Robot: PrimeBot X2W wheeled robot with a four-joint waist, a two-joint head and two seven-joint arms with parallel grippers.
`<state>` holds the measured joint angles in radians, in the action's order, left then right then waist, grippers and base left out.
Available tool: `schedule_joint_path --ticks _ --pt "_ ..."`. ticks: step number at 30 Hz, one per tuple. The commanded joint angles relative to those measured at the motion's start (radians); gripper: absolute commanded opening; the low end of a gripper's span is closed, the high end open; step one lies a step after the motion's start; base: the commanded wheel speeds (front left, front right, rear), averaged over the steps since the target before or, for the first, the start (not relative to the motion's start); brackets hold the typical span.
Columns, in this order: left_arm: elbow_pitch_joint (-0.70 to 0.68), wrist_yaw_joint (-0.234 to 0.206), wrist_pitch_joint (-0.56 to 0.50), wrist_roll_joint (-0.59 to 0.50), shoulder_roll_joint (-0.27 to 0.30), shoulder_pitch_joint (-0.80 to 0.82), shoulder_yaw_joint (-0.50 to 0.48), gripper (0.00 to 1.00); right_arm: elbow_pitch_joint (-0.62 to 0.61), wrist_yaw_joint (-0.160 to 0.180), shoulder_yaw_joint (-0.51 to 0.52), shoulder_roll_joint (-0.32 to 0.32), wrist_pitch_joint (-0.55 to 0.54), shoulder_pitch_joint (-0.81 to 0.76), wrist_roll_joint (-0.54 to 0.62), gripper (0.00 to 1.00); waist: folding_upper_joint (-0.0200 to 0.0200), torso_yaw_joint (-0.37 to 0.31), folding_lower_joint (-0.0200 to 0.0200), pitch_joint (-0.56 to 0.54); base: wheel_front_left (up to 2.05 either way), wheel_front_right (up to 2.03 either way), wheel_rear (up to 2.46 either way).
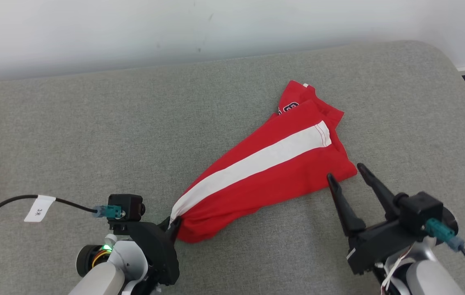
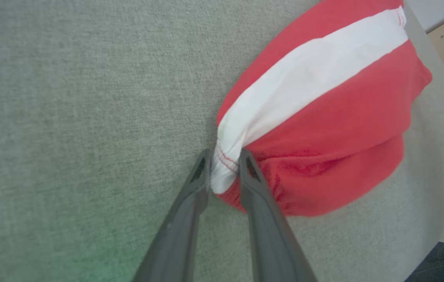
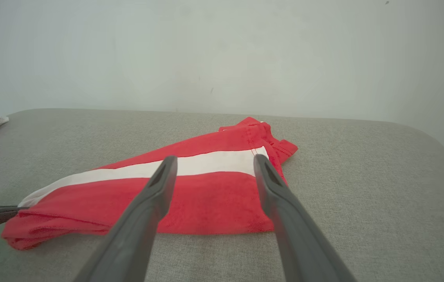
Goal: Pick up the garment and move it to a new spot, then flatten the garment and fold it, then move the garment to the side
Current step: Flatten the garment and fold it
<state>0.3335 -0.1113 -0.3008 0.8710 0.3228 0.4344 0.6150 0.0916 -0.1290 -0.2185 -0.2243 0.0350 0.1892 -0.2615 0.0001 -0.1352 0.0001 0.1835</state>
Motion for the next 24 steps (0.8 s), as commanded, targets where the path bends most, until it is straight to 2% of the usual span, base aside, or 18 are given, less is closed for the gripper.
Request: schedule_joint_path --ticks 1,2,5,9,10,13,16,20,24 --pt "0.002 0.001 0.008 -0.012 0.006 0.008 0.004 0.13 -0.001 -0.003 0.006 -0.011 -0.010 0.028 -0.003 1.00 -0.0001 -0.002 -0.0001 -0.002 0.00 0.00 0.00" --pt "-0.001 -0.001 0.010 -0.013 0.010 0.006 0.005 0.00 -0.003 -0.003 0.008 -0.015 -0.020 0.041 -0.010 1.00 -0.0001 -0.003 -0.0001 -0.002 0.00 0.00 0.00" --pt "-0.017 -0.007 0.021 -0.030 0.025 0.000 0.007 0.00 0.004 -0.003 0.013 -0.031 -0.088 0.109 -0.040 1.00 -0.0001 -0.007 -0.0001 0.007 0.00 0.00 0.00" --pt "-0.045 -0.019 0.036 -0.058 0.032 0.000 0.018 0.00 0.079 -0.002 0.025 -0.066 -0.262 0.229 -0.082 1.00 -0.0001 0.007 -0.0001 0.026 0.00 0.00 0.00" --pt "-0.045 -0.019 0.036 -0.058 0.032 0.000 0.018 0.00 0.079 -0.002 0.025 -0.066 -0.262 0.229 -0.082 1.00 -0.0001 0.007 -0.0001 0.026 0.00 0.00 0.00" --pt "-0.066 -0.019 0.039 -0.070 0.021 0.012 0.034 0.00 0.179 -0.003 0.086 -0.063 -0.405 0.309 -0.080 1.00 -0.0001 0.030 -0.0001 0.044 0.00 0.00 0.00" --pt "-0.080 -0.014 0.039 -0.084 0.010 0.033 0.046 0.00 0.257 -0.003 0.113 -0.064 -0.501 0.377 -0.065 1.00 -0.0001 0.059 -0.0001 0.070 0.00 0.00 0.00" --pt "-0.084 -0.011 0.044 -0.094 0.001 0.057 0.055 0.00 0.337 -0.003 0.082 -0.067 -0.544 0.441 -0.072 1.00 -0.0001 0.089 -0.0001 0.107 0.00 0.00 0.00" --pt "-0.079 -0.004 0.053 -0.102 -0.015 0.082 0.060 0.00 0.411 -0.003 0.071 -0.071 -0.534 0.484 -0.052 1.00 -0.0001 0.114 -0.0001 0.136 0.00 0.00 0.00"
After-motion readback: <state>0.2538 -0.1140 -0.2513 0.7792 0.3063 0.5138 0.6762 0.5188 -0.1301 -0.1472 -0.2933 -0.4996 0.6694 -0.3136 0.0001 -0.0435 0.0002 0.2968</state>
